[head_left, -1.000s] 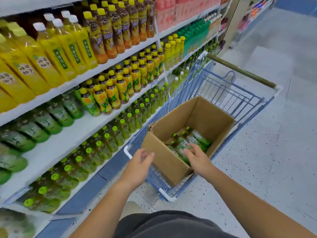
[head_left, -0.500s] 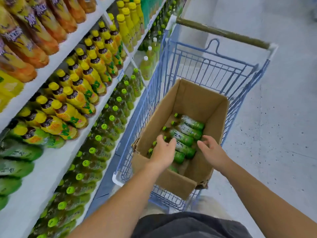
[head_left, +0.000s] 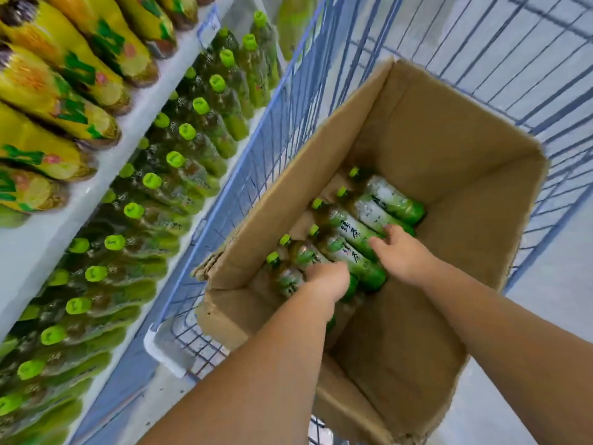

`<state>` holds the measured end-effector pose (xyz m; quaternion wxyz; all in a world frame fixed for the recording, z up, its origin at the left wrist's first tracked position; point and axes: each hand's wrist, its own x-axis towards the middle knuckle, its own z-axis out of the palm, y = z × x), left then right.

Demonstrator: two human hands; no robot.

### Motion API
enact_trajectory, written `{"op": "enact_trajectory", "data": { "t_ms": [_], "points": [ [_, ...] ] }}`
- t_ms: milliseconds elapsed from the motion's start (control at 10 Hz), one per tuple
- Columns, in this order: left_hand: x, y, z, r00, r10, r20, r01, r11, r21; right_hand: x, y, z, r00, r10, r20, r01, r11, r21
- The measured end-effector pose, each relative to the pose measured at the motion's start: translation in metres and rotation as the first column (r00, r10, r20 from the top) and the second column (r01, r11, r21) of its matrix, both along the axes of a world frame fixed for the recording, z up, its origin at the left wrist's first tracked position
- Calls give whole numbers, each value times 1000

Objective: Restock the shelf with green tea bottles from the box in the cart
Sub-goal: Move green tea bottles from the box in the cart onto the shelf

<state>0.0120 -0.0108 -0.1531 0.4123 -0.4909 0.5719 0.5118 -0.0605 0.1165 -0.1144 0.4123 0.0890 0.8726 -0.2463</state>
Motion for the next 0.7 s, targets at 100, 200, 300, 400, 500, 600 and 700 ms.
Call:
{"op": "enact_trajectory", "data": {
  "t_ms": [100,200,300,400,500,600,700],
  "points": [
    [-17,13,-41,992,91,84,-93,995,24,-24,-1,-49,997,72,-35,-71,997,30],
    [-17,19,-57,964,234,127,-240,970,31,-33,1,-80,988,148,-53,-144,986,79],
    [-20,21,-78,917,370,151,-367,929,-51,-40,-2,-110,972,235,4,-233,962,143],
    [-19,22,-91,903,407,136,-402,914,-63,-44,-5,-122,963,269,22,-270,951,151],
    [-15,25,-105,886,449,116,-438,892,-112,-50,-5,-136,949,316,14,-314,936,158],
    [-11,25,-116,878,467,101,-445,877,-182,-54,-4,-145,932,362,-12,-354,916,188],
    [-9,28,-125,870,487,73,-462,858,-225,-58,-6,-148,881,473,-35,-447,853,268]
  ]
}}
